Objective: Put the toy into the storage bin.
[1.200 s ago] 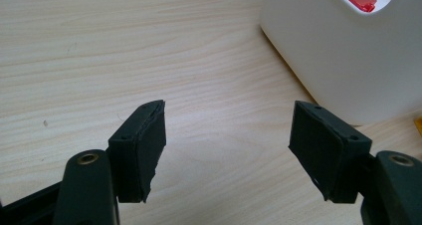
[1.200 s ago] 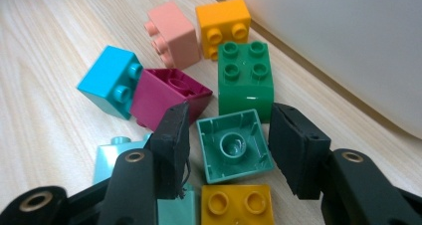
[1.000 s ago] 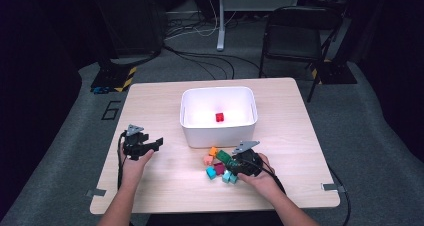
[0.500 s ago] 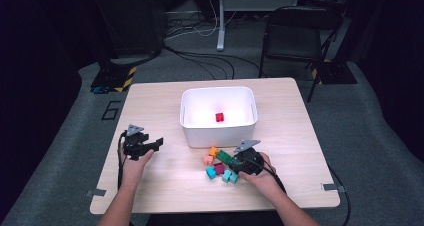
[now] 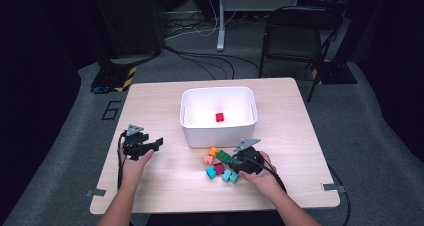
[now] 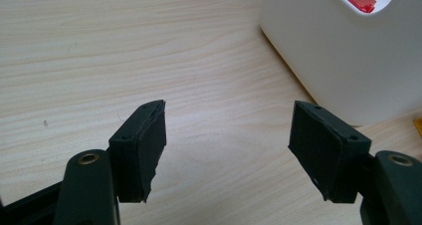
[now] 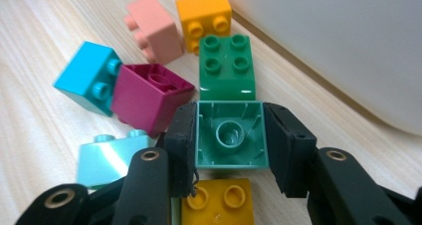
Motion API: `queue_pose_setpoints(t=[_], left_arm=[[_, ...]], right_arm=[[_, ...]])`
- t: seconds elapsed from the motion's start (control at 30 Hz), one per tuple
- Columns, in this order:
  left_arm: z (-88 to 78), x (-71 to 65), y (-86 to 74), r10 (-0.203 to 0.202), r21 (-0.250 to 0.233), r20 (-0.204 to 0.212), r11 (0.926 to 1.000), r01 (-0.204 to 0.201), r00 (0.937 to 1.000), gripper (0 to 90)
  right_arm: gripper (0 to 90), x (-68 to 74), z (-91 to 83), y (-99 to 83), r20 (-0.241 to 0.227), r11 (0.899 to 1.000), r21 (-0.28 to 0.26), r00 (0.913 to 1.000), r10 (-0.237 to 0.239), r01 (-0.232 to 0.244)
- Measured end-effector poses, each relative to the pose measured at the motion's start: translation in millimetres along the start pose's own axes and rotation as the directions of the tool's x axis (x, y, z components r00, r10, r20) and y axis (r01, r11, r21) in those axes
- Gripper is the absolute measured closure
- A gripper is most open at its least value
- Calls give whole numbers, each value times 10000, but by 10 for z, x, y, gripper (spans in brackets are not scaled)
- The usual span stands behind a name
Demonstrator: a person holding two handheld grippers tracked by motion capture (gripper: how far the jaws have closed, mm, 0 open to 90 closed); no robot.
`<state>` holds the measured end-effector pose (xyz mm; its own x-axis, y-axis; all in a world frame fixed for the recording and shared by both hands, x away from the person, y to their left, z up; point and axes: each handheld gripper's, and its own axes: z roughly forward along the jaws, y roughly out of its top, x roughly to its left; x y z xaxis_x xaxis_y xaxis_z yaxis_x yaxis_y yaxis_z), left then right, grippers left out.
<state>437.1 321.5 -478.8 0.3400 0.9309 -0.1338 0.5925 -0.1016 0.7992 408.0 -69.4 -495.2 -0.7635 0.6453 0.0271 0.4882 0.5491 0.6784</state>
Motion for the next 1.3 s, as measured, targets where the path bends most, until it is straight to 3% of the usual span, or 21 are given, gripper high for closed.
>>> queue_pose_setpoints(t=[0.67, 1.3], left_arm=[[5, 2, -2, 19, 79, 40, 10000, -19, 10000, 306], [13, 1, -6, -1, 115, 29, 9999, 0, 10000, 306]], right_arm=[[583, 2, -361, 251, -509, 9997, -150, 9986, 158, -166], [583, -8, -779, 662, -1196, 9990, -442, 9928, -5, -49]])
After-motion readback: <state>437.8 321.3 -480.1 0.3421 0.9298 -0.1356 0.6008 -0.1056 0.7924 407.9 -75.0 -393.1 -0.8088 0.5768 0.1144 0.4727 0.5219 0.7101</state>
